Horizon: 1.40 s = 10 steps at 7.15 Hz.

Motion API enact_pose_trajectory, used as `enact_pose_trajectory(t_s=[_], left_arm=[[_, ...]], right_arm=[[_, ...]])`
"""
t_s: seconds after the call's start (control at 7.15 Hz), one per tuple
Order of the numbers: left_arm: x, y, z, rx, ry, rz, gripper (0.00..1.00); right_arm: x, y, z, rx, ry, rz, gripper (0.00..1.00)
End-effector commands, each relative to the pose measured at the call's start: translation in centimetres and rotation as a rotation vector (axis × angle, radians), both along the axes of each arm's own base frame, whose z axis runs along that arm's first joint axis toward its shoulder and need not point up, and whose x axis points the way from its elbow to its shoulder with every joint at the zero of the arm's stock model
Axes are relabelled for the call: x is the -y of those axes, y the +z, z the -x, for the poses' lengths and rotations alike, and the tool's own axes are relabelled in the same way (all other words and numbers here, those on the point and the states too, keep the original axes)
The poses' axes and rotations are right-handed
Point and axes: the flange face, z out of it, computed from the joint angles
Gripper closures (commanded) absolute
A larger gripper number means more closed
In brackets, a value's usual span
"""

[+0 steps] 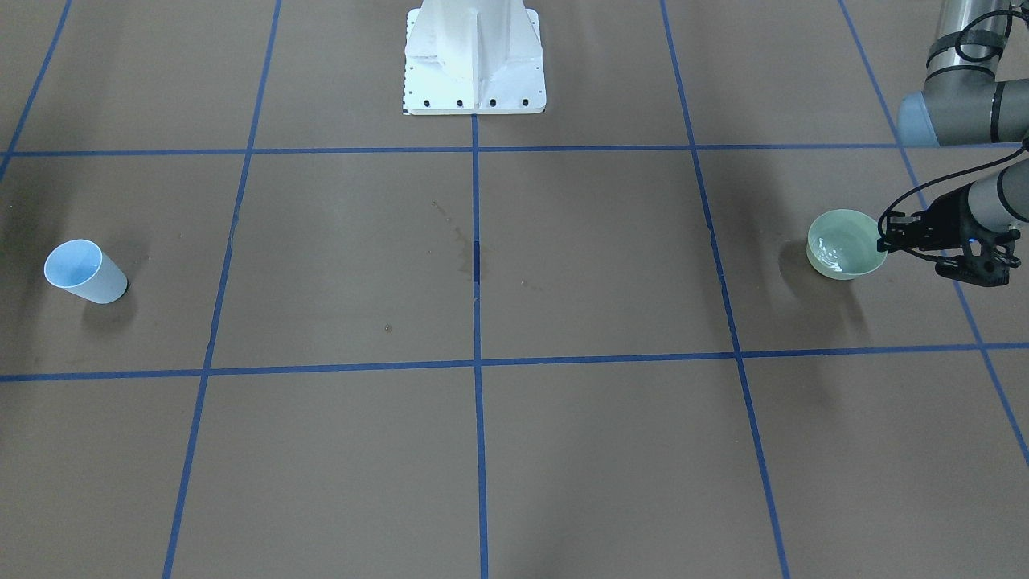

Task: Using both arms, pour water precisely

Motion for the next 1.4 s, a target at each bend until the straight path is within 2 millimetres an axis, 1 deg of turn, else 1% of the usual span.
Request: enact_pose_trajectory(t_s=[0.0, 0.14, 0.28, 0.42, 0.56, 0.7, 0.84, 0.98, 1.12, 1.26], left_arm=[[0.4, -0.4, 0.3, -0.005, -0.008, -0.011, 0.00], [1.4, -2.0, 2.4, -0.019, -0.052, -0.033, 0.00], [2.5, -4.1, 5.4, -0.038, -0.110, -0.065, 0.00], [3.4, -4.2, 9.8, -0.026, -0.194, -0.077, 0.00], [3.7, -3.8, 12.4, 0.005, -0.229, -0.101, 0.00], [4.0, -2.1, 15.2, 0.080, -0.205, -0.188, 0.00], [3.6, -0.2, 17.3, 0.102, -0.217, -0.133, 0.00], [3.2, 0.8, 17.5, 0.113, -0.216, -0.076, 0.00], [2.6, 2.2, 19.3, 0.119, -0.247, -0.037, 0.00], [2.5, 1.6, 21.3, 0.109, -0.292, -0.031, 0.00]], right_arm=[[0.0, -0.1, -0.1, 0.004, 0.001, 0.000, 0.01], [0.0, -0.2, -0.1, 0.011, -0.003, 0.007, 0.01], [0.1, -2.0, -0.4, 0.005, -0.001, 0.027, 0.01], [-0.1, -3.8, -1.0, -0.006, -0.006, 0.050, 0.01], [-0.3, -4.4, -2.6, -0.034, -0.040, 0.056, 0.01], [-0.9, -6.3, -3.3, -0.062, -0.069, 0.081, 0.01], [-1.8, -7.8, -4.5, -0.073, -0.078, 0.107, 0.01], [-2.9, -7.0, -4.6, -0.079, -0.093, 0.123, 0.01], [-3.6, -5.8, -4.3, -0.079, -0.100, 0.191, 0.01], [-3.7, -6.0, -4.4, -0.079, -0.101, 0.209, 0.01]])
